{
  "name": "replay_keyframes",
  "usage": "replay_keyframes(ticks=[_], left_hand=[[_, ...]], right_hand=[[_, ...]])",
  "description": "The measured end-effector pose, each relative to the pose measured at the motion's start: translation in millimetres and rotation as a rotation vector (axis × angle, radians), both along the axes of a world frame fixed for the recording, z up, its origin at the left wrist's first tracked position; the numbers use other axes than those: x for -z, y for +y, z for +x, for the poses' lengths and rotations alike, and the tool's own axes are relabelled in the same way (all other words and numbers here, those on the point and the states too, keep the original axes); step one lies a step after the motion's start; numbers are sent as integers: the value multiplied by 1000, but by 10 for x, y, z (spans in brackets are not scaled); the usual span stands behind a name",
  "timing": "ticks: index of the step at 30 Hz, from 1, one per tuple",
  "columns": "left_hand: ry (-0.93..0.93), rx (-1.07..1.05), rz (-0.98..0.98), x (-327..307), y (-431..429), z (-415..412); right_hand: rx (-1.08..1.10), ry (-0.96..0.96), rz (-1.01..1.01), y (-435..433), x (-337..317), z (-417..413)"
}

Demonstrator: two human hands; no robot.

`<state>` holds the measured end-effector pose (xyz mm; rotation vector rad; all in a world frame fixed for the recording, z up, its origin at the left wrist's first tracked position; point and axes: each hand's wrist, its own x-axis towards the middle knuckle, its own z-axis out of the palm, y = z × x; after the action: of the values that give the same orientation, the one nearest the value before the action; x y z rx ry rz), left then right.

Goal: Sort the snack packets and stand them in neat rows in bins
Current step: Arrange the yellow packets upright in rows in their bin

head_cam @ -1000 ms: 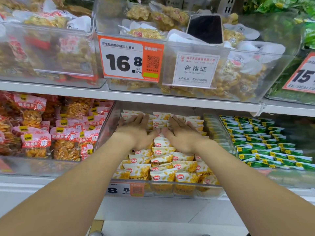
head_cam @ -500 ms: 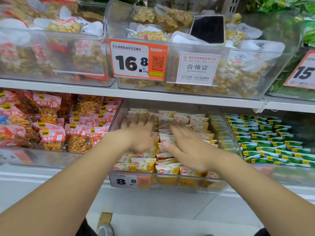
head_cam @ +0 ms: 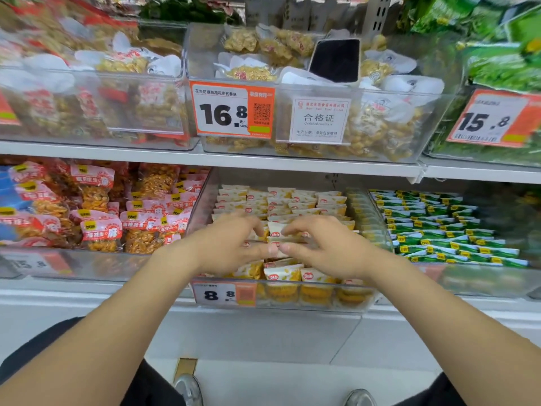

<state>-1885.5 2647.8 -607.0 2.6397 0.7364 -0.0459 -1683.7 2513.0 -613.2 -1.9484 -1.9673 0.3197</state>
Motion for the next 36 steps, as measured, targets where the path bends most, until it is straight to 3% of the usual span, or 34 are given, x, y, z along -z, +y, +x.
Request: replay_keyframes(ticks=[2, 5, 8, 13, 18, 24, 29, 33, 36], left_hand=[[-108, 60, 28, -31, -73, -83], [-52, 122, 20, 49, -284, -155], [-24, 161, 269, 155, -438, -147], [-77, 109, 373, 126, -464, -138], [-183, -2, 459, 56, -418, 3], [2, -22, 476, 205, -461, 152], [47, 76, 429, 192, -616, 309], [-94, 81, 350, 211, -616, 414], [-64, 36, 328, 280, -619, 484]], right_hand=[[6, 37, -51, -217, -110, -8], [29, -57, -237, -465, -124, -50], [81, -210, -200, -518, -101, -157], [145, -345, -131, -544, -204, -212], [247, -313, 12, -432, -217, -156], [204, -384, -71, -316, 43, -164], [169, -232, -100, -359, 2, -100], [579, -140, 277, -495, -107, 206], [820, -68, 89, -621, -132, 428]])
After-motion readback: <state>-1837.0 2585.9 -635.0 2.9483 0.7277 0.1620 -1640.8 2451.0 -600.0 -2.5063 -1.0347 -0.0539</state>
